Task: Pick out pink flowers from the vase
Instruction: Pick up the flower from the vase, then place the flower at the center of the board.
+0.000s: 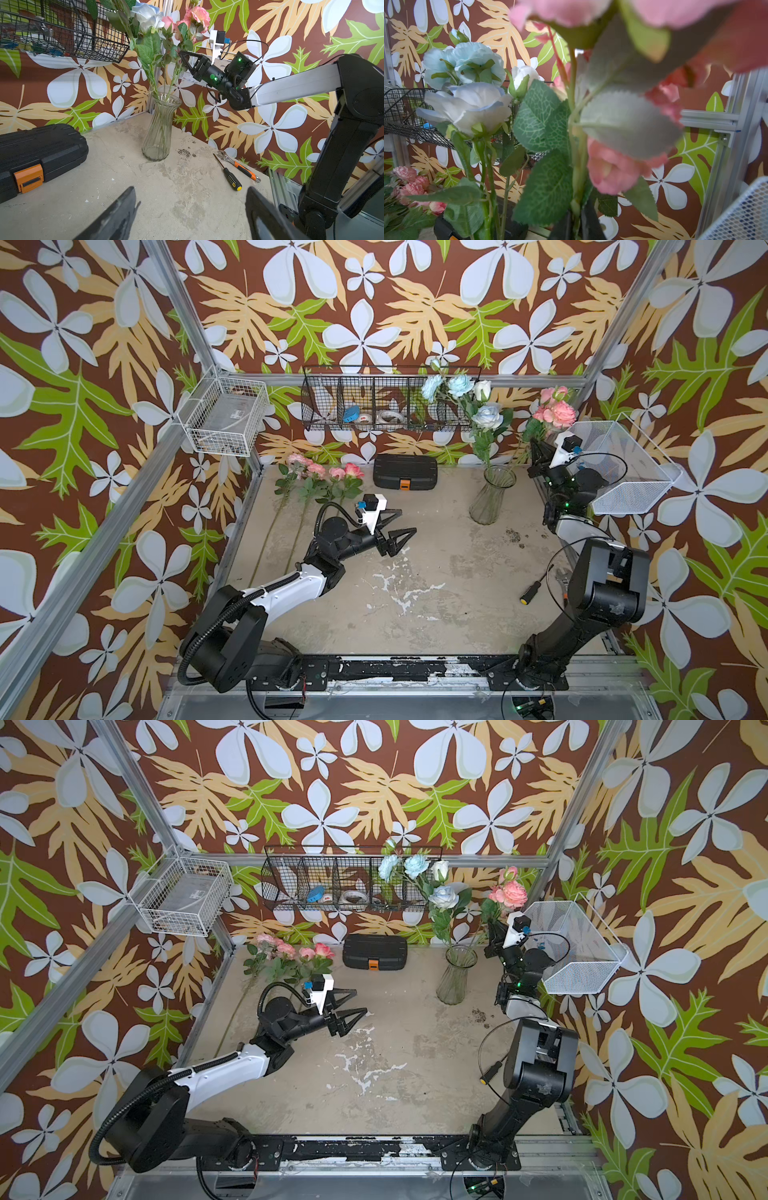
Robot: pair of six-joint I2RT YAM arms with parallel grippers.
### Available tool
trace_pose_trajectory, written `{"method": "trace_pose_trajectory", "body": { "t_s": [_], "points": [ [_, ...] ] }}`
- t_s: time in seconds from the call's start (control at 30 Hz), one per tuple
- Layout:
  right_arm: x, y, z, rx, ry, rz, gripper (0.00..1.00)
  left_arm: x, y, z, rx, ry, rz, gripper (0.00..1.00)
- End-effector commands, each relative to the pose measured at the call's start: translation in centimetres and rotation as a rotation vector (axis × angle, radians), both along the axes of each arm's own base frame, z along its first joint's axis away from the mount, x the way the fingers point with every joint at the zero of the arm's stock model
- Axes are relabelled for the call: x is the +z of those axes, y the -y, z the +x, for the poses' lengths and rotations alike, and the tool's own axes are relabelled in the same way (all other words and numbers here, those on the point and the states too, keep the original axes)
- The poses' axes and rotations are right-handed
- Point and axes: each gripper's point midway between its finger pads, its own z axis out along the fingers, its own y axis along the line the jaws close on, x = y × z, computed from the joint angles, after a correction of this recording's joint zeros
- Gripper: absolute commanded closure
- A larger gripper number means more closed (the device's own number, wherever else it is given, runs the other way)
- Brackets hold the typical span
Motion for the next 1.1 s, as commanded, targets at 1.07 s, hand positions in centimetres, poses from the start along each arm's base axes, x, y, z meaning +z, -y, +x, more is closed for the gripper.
{"method": "trace_pose_trajectory", "body": {
  "t_s": [1.07],
  "points": [
    [21.4, -10.4, -11.5, 0.286, -0.06, 0.071, 1.0, 5.7, -1.4, -2.0, 0.007, 0.126, -0.091, 0.14]
  ]
}}
